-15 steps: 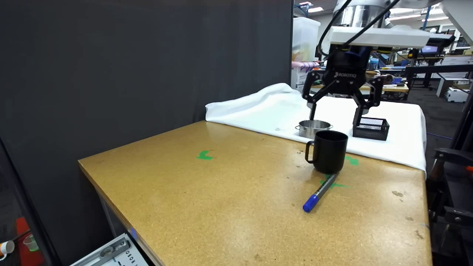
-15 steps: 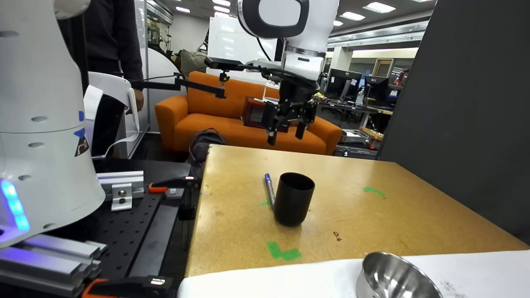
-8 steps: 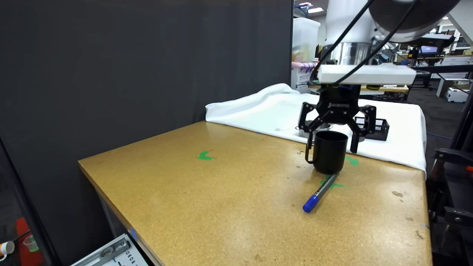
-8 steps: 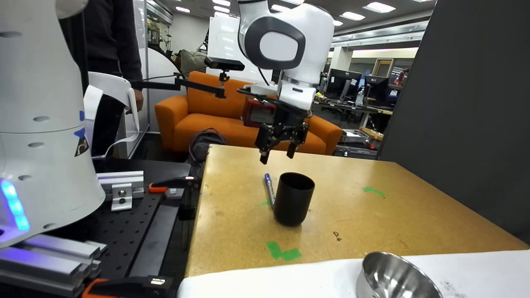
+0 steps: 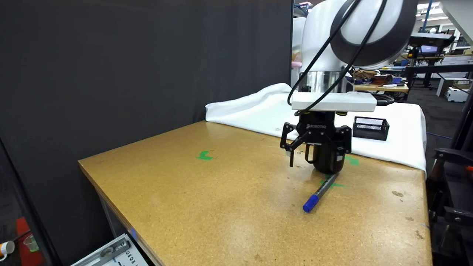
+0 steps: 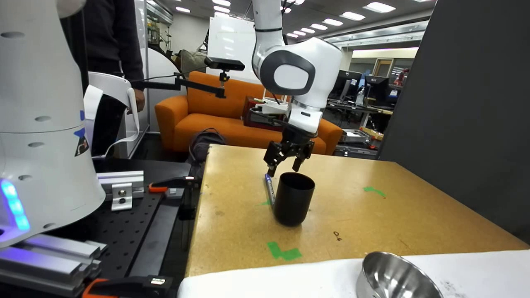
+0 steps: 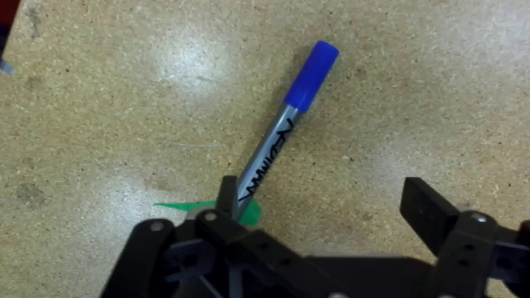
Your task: Put the blue marker inside the black mug
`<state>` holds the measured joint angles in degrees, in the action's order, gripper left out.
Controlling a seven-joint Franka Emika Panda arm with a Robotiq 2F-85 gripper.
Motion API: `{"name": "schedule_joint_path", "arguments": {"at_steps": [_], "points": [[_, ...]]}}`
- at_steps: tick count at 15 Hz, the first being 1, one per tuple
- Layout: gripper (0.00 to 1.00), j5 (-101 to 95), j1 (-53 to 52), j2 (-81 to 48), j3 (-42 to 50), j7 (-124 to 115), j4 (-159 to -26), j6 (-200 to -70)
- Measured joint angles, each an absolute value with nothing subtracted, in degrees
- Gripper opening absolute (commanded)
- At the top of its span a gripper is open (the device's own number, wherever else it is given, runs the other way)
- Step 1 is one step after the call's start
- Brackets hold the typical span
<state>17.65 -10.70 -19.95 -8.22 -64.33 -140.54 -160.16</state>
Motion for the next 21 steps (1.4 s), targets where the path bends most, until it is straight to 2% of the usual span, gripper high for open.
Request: {"name": "schedule_joint_path", "arguments": {"at_steps": [15, 21], "points": [[1.0, 19.92, -10.82, -20.24, -7.27, -64.32, -140.0, -160.75], [1.0, 26.84, -10.9, -20.24, -7.68, -66.45, -140.42, -163.06]]}}
